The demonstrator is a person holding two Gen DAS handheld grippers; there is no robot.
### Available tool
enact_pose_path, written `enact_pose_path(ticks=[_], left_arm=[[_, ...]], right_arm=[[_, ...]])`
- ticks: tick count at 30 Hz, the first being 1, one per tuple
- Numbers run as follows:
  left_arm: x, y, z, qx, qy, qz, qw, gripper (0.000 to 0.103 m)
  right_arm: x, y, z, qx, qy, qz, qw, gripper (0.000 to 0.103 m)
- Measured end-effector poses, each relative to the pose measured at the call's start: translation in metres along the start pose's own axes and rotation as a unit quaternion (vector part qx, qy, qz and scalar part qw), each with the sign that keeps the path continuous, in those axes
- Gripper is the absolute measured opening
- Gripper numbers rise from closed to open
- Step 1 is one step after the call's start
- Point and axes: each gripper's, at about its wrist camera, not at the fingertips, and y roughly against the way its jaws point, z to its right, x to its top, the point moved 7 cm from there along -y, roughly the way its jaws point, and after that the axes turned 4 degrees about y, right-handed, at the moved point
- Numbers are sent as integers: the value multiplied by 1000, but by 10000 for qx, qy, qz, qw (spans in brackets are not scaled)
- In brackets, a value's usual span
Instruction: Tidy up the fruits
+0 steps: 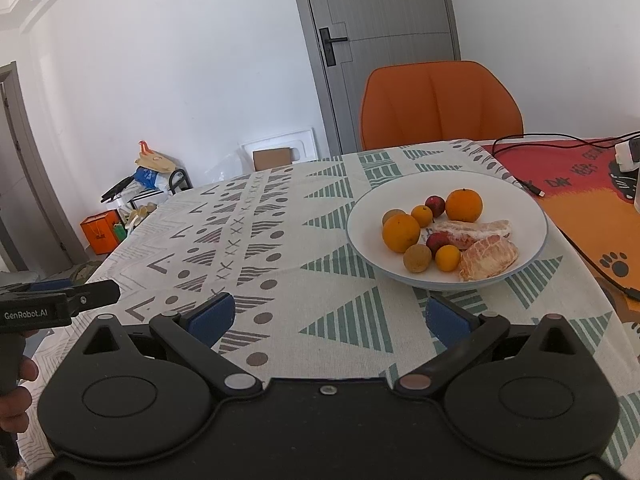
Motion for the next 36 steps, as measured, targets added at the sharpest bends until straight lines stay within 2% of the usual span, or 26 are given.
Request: enact_pose_path(ticks=[36], left_arm=[[1,1,-1,44,-15,-19,10000,103]], right_arm=[[-2,-2,2,-29,-14,-21,10000,103]])
